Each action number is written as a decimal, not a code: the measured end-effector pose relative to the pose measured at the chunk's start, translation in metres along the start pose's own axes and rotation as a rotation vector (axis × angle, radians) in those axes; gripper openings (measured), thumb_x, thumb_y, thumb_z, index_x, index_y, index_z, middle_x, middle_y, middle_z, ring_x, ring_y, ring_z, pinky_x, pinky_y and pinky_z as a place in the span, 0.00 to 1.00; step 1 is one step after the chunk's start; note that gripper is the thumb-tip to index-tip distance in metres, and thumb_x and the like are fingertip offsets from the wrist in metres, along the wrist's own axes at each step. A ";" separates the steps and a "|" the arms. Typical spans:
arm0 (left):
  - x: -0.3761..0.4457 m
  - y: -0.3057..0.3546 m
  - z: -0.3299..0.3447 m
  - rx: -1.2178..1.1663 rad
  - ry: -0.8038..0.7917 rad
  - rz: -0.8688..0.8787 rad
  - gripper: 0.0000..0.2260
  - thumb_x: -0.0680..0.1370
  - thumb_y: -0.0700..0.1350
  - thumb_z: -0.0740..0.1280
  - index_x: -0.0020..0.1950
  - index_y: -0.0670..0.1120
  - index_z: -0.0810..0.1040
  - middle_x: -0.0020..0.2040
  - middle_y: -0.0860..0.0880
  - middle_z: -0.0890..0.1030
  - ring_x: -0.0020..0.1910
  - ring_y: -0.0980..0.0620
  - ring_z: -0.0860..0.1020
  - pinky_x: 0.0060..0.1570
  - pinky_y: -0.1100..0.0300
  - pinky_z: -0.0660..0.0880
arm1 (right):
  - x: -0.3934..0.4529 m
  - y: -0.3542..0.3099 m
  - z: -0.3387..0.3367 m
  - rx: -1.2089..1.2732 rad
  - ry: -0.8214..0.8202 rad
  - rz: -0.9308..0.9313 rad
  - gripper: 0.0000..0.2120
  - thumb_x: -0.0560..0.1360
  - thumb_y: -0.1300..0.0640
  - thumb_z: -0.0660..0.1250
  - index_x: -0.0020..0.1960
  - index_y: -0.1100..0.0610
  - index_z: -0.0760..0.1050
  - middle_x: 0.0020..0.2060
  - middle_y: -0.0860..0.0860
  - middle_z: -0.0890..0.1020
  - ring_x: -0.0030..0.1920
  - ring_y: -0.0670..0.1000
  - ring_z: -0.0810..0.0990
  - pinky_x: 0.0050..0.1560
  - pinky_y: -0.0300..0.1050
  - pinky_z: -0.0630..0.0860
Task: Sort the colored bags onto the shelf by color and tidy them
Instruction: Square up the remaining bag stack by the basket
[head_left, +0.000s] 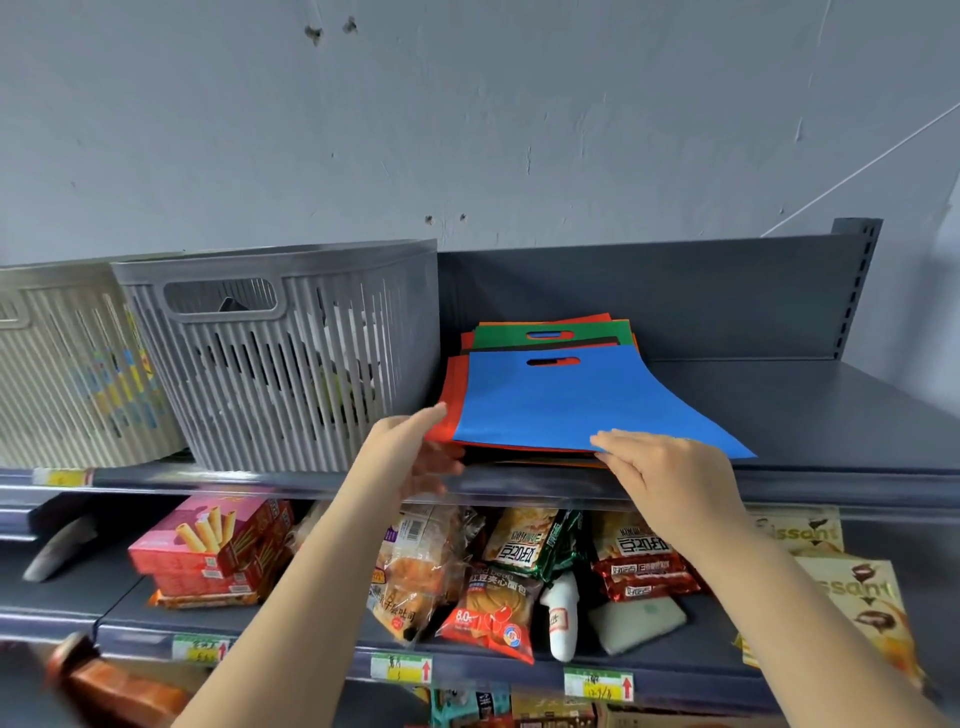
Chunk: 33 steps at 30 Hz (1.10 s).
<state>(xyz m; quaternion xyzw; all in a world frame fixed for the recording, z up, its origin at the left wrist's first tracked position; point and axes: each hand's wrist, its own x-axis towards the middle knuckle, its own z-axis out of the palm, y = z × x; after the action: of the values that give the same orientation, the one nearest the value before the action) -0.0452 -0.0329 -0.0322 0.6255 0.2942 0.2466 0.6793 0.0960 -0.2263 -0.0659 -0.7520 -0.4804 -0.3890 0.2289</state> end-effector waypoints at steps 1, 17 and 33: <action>0.000 0.002 0.003 0.027 0.005 0.009 0.14 0.79 0.43 0.65 0.58 0.35 0.73 0.35 0.42 0.79 0.27 0.49 0.80 0.20 0.62 0.73 | -0.002 0.000 0.000 0.000 0.005 -0.017 0.08 0.64 0.56 0.70 0.41 0.53 0.85 0.36 0.47 0.85 0.36 0.47 0.85 0.22 0.40 0.76; 0.006 -0.022 0.018 0.122 0.019 0.311 0.18 0.80 0.32 0.58 0.64 0.49 0.74 0.52 0.51 0.80 0.45 0.48 0.82 0.33 0.61 0.79 | -0.018 0.043 -0.024 0.416 -0.197 0.755 0.20 0.76 0.48 0.66 0.64 0.55 0.74 0.63 0.49 0.77 0.62 0.50 0.74 0.59 0.46 0.70; -0.020 -0.050 0.025 -0.344 -0.157 0.209 0.15 0.80 0.33 0.56 0.59 0.46 0.77 0.48 0.48 0.84 0.42 0.53 0.83 0.31 0.61 0.80 | -0.038 0.064 -0.042 1.170 -0.231 1.128 0.07 0.75 0.60 0.67 0.52 0.58 0.80 0.47 0.52 0.85 0.49 0.55 0.83 0.51 0.55 0.78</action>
<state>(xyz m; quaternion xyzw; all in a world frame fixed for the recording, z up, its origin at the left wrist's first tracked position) -0.0430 -0.0695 -0.0791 0.5449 0.1275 0.3129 0.7674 0.1292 -0.3051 -0.0694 -0.6746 -0.1760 0.1778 0.6945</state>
